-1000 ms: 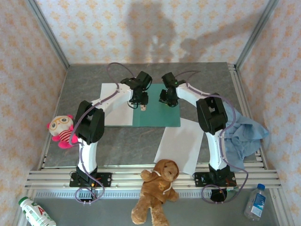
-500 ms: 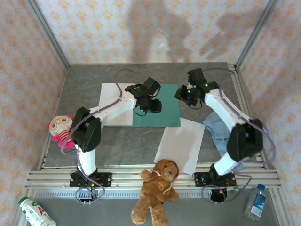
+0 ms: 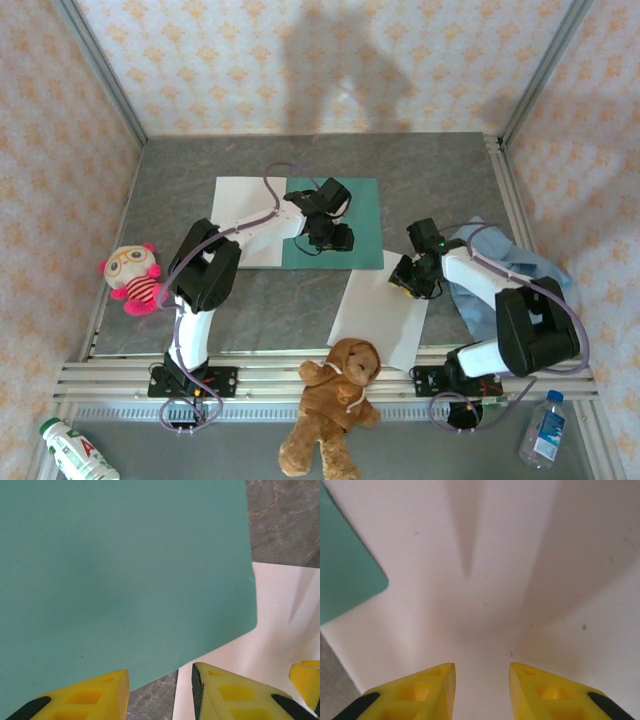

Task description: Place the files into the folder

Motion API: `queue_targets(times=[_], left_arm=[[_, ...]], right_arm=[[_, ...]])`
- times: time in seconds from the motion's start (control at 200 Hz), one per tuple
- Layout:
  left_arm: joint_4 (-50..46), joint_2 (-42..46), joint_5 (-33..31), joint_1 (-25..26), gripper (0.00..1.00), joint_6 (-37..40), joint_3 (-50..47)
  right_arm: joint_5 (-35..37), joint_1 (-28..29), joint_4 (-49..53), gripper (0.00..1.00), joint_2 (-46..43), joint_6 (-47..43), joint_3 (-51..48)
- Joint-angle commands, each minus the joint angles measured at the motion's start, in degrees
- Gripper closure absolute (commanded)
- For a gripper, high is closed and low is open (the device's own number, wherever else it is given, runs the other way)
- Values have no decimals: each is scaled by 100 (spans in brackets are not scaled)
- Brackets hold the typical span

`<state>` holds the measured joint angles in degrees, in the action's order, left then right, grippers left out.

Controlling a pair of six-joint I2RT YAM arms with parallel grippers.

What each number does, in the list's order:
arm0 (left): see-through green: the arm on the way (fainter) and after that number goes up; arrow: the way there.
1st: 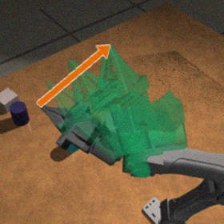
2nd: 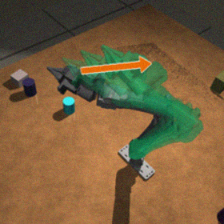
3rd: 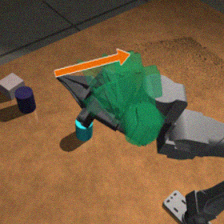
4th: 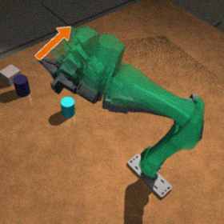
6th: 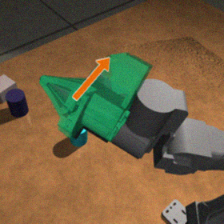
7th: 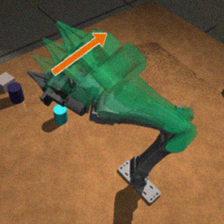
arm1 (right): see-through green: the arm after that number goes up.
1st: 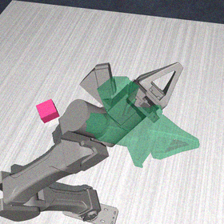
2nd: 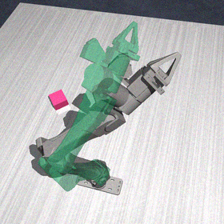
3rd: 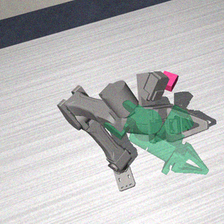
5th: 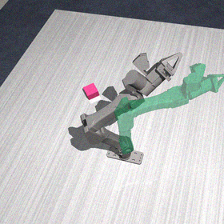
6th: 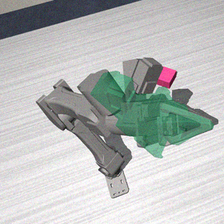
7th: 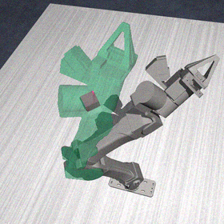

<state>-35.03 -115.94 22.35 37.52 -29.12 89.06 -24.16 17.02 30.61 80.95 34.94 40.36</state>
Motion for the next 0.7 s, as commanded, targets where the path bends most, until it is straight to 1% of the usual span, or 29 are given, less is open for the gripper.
queue_targets(times=[0.0,0.18,0.31,0.405,0.475,0.695], left_arm=[[105,-36,61,31,62,-71,127],[111,-97,-43,28,63,-62,153],[-110,-280,-382,-1,63,15,295],[-8,-311,-437,-118,63,-13,174],[56,-323,-448,-228,63,-47,80],[114,-276,-617,-466,64,-86,-209]], right_arm=[[368,-123,-559,67,350,55,61],[655,-279,-697,67,731,-64,151],[700,-407,-736,68,1011,-142,325],[874,-431,-748,67,1142,-217,439],[833,-507,-750,68,1273,-289,569],[1033,-574,-527,68,1760,-594,1308]])
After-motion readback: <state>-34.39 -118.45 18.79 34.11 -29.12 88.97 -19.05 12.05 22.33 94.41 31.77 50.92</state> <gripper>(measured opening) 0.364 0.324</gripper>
